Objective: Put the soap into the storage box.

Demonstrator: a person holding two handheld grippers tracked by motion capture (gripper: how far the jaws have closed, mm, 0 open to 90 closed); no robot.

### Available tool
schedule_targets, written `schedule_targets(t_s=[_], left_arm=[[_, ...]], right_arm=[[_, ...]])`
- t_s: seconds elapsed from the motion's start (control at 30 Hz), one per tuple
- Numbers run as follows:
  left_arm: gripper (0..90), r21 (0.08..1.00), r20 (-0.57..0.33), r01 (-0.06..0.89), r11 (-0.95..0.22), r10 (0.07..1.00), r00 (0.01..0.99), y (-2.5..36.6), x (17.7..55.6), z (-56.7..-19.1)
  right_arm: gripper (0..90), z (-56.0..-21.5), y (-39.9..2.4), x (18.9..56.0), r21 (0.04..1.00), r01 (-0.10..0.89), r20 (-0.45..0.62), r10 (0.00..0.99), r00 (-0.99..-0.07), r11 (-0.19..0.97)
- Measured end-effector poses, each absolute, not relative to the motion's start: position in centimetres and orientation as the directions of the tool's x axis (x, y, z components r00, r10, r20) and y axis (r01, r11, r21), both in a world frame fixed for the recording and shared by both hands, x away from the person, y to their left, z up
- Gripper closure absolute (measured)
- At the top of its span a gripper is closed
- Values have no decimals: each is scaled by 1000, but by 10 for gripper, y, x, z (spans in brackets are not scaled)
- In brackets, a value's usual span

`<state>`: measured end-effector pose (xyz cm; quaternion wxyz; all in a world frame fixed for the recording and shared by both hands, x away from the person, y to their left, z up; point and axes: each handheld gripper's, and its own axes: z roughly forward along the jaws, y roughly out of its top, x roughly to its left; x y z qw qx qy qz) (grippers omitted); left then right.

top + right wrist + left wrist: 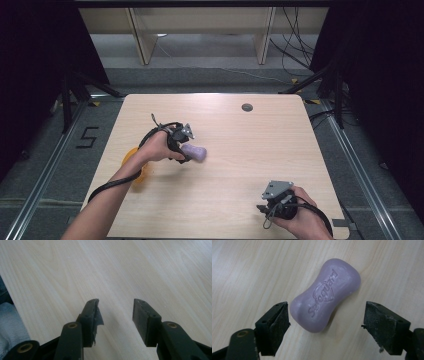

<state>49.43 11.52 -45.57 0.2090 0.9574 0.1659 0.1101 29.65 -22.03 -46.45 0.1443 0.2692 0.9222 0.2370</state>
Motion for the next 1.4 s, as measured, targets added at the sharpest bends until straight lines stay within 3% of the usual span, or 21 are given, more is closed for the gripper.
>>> schedule_targets(t_s=[0.03,0.13,0.37,0.9,1.2,1.4], left_arm=[[188,447,145,264,-855,361,921,113,497,-457],[184,456,136,286,-843,383,914,109,502,-462],[181,374,140,254,-892,325,935,104,508,-471],[172,323,139,263,-909,321,937,97,513,-479],[333,252,139,315,-915,356,924,96,507,-476],[386,223,103,361,-906,390,915,96,503,-472]], right_arm=[[559,-464,-221,300,514,391,-159,533,-831,763],[559,-465,-221,299,519,401,-139,537,-832,755],[558,-467,-219,297,527,429,-122,565,-816,733],[558,-466,-220,299,520,424,-108,549,-829,742],[556,-466,-219,297,512,459,-87,576,-813,726],[556,-467,-220,298,524,446,-102,574,-813,726]])
